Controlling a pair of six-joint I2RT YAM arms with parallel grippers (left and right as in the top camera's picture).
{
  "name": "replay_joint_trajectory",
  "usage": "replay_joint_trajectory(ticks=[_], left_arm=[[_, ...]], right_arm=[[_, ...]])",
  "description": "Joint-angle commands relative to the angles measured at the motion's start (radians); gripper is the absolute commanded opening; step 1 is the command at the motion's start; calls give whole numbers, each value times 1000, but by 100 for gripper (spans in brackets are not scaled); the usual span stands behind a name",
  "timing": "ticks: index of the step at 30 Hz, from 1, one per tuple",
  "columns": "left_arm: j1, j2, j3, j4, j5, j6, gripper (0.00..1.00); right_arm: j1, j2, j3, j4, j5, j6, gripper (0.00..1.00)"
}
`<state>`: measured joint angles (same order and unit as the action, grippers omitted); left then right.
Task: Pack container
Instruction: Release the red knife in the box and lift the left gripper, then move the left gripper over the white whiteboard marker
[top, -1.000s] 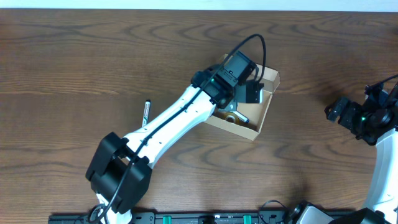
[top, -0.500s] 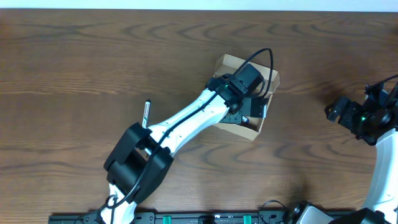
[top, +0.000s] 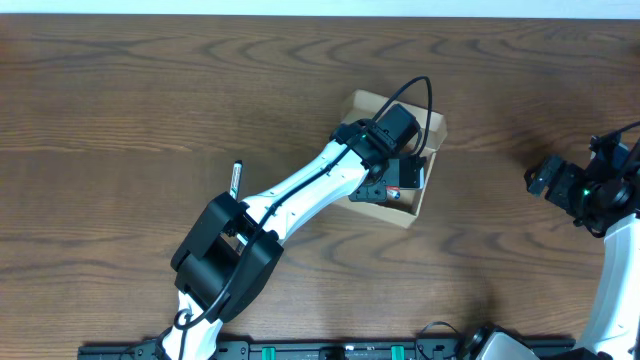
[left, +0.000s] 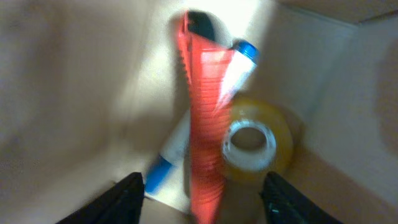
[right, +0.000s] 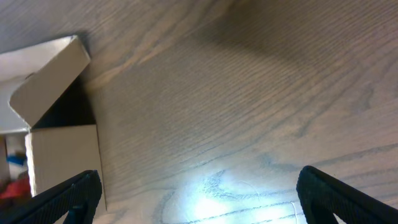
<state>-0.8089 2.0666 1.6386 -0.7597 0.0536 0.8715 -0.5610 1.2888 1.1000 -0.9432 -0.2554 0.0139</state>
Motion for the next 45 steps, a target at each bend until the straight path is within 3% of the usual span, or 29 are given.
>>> replay_joint_trajectory(ticks=[1,2,5,6,8,11,13,18,23,27,28,30,36,40,45], left_arm=[[3,13,18,-11,14,-25,71],[3,13,18,-11,14,-31,82],[3,13,18,-11,14,-35,82],[3,13,18,-11,14,-43,91],[3,13,21,-11,1,-66,98],[5,11,48,-31,-12,-92,100],[6,10,96,-76,-12,-100,83],[22,10,246,-185,-63,-155,67],[44,9,386,-304,-205,-243,79],[122,3,520,-374,-237,-613,84],[150,1,553,-398,-236,-724,80],[212,-4,613,-457,-232,-847,95],[404,-10,726,-683,-220,-880,100],[519,-16,725,-800,-188,-901,84],[565,-28,704,-819,-188,-906,82]], right_arm=[[0,-15,-2,-4,-12,-16,99],[0,-15,-2,-5,-12,-16,99],[0,-15,-2,-7,-11,-16,99],[0,-15,-2,-7,-11,-16,99],[0,-15,-2,-6,-11,-16,99],[0,-15,-2,-6,-11,-16,99],[0,-15,-2,-6,-11,-20,99],[0,-15,-2,-6,-11,-20,99],[0,-15,-2,-6,-11,-23,99],[0,-15,-2,-6,-11,-23,99],[0,-15,-2,-6,-11,-23,99],[0,-15,-2,-6,-11,-23,99],[0,-15,-2,1,-11,-23,99],[0,-15,-2,2,-11,-23,99],[0,-15,-2,6,-11,-23,99]])
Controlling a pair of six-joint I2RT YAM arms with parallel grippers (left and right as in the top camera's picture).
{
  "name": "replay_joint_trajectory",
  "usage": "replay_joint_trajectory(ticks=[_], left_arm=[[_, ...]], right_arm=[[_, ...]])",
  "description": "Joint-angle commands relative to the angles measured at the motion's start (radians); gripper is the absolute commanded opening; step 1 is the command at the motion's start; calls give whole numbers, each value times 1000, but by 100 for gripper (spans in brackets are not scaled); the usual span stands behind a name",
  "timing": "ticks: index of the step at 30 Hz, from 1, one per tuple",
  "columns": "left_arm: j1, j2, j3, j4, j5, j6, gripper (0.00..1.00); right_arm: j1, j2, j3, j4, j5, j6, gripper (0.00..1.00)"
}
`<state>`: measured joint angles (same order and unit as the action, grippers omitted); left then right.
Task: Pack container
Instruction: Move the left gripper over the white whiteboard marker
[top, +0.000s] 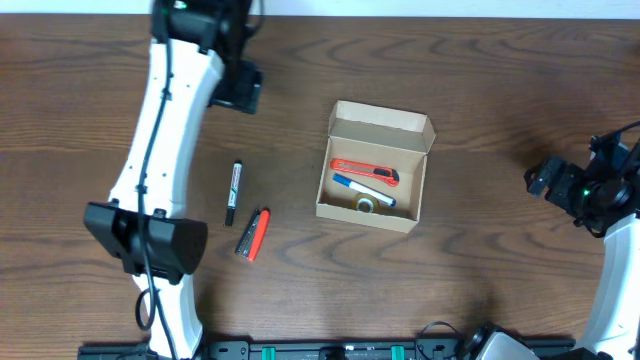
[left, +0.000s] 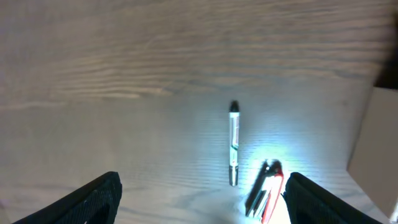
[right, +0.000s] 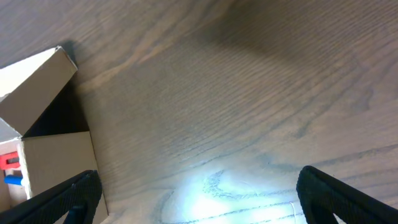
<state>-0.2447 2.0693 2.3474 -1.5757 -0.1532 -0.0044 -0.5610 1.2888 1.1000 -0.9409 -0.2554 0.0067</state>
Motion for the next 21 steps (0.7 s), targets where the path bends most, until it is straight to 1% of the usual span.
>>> replay_joint_trajectory(ticks=[1,3,5,10,13,16,18,19,21], left_arm=[[0,-37,-18,0,18,-30,80],[-4,-52,-58,19,13,-29,76],[-11,-93,-136,69,10,-31,72],[-25,-331,-476,295,-11,-63,74],[-19,-509,-747,450,-11,-69,77],[-15,-644,-1001,576,-6,-71,89],[-15,-688,-1130,653,7,-69,96],[-15,-696,-1200,697,24,-63,97],[-10,-685,-1275,746,49,-59,98]], right_arm=[[0,-15,-2,5,-11,-15,99],[0,-15,-2,4,-12,-15,99],[0,-15,-2,4,-11,-15,99],[0,-15,-2,2,-11,-16,99],[0,-15,-2,2,-12,-15,99],[0,-15,-2,2,-11,-15,99],[0,-15,-2,2,-11,-15,99],[0,-15,-2,2,-11,-15,99],[0,-15,-2,-2,-12,-15,99]])
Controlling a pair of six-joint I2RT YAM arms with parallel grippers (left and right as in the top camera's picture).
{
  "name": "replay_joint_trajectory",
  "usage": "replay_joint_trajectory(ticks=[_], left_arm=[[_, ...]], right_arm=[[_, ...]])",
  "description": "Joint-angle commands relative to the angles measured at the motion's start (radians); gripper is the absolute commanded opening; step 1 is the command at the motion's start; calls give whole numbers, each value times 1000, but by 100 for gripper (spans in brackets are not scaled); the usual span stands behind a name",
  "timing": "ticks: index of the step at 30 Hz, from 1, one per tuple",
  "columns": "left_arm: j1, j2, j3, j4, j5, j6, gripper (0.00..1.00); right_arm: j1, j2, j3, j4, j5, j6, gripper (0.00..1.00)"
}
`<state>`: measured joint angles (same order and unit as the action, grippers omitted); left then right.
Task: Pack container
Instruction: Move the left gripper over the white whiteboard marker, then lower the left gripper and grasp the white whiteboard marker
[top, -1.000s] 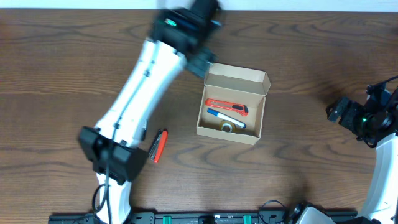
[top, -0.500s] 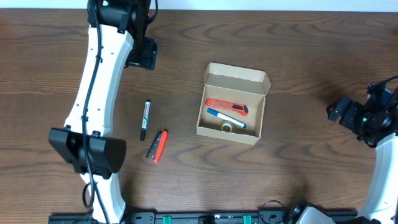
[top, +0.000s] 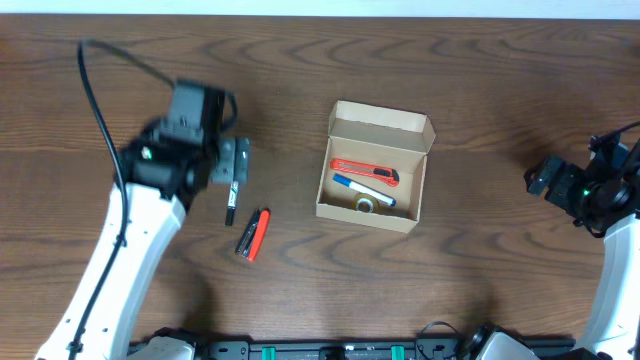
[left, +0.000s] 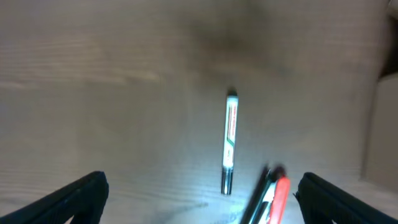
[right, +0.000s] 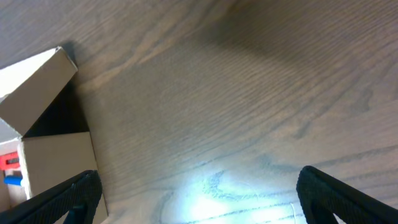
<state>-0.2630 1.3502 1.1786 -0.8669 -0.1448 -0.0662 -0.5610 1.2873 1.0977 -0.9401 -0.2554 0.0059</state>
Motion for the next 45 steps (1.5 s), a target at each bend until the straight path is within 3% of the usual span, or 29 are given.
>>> replay_joint_trajectory(ticks=[1,19,45], left_arm=[[12,50,-130,50,58,2,98],[29,391,-54,70,208,42,97],[101,512,-31,116,250,33,96]], right_arm=[[0,-14,0,-6,-11,-15,99],[0,-14,0,-22,-12,-15,99],[0,-14,0,-24,-11,-22,99]])
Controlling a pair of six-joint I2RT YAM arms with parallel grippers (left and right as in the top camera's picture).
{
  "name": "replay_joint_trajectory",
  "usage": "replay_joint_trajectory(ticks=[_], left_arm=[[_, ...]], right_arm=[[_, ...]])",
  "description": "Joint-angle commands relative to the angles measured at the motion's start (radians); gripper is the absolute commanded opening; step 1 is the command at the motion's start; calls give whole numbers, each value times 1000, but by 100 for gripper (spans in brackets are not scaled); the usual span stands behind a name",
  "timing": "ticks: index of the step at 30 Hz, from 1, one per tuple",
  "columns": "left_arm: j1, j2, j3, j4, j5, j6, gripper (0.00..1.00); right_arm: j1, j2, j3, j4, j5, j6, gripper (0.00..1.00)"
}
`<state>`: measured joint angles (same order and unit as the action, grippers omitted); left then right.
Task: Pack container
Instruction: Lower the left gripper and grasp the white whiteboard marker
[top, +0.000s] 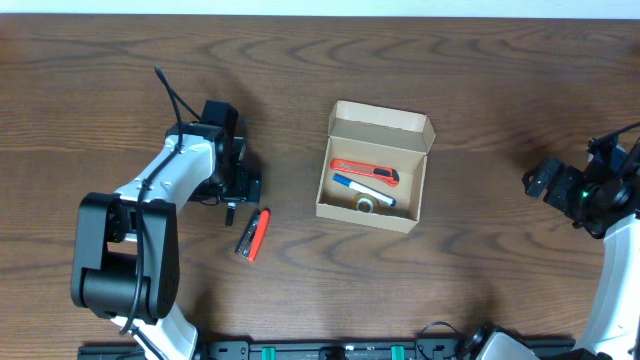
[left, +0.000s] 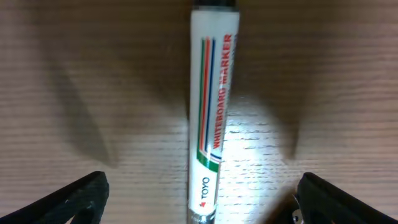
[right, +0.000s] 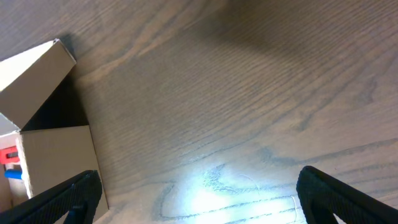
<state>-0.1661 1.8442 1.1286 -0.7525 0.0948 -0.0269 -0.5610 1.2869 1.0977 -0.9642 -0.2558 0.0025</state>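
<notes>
A white whiteboard marker lies on the table, filling the left wrist view. My left gripper is open and low over it, one finger on each side. In the overhead view that gripper hides most of the marker; only its dark end shows. The open cardboard box holds a red cutter, a blue marker and a tape roll. My right gripper is open over bare wood, far right of the box.
A red and black tool lies just in front and to the right of the marker. The box's raised flap shows at the left of the right wrist view. The right arm stands at the table's right edge.
My left gripper was well above the marker, which looked small; now it is close down on the table with the marker between its open fingers. The right arm has not moved.
My left gripper was open inside the box over the cutter, blue marker and tape. Then it was high over the back left of the table, with the marker and red tool below. Then it was above the marker, and now it straddles it.
</notes>
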Motion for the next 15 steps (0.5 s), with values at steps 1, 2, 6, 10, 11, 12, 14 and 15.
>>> replay_joint_trajectory(ticks=[1,2,6,10,11,12,14,15], left_arm=[[4,21,19,3,11,-6,96],[4,24,19,3,11,-6,96],[4,37,19,7,10,-6,96],[4,51,19,17,10,-6,97],[4,54,19,19,11,-6,97],[4,57,19,20,10,-6,98],[4,63,19,21,10,-6,98],[4,65,19,21,10,-6,98]], right_arm=[[0,-13,0,0,-11,-19,99],[0,-13,0,0,-11,-19,99],[0,-13,0,-1,-11,-19,99],[0,-13,0,-1,-11,-19,99],[0,-13,0,-1,-11,-19,99],[0,-13,0,-1,-11,-19,99],[0,-13,0,-1,-11,-19,99],[0,-13,0,-1,-11,-19,99]])
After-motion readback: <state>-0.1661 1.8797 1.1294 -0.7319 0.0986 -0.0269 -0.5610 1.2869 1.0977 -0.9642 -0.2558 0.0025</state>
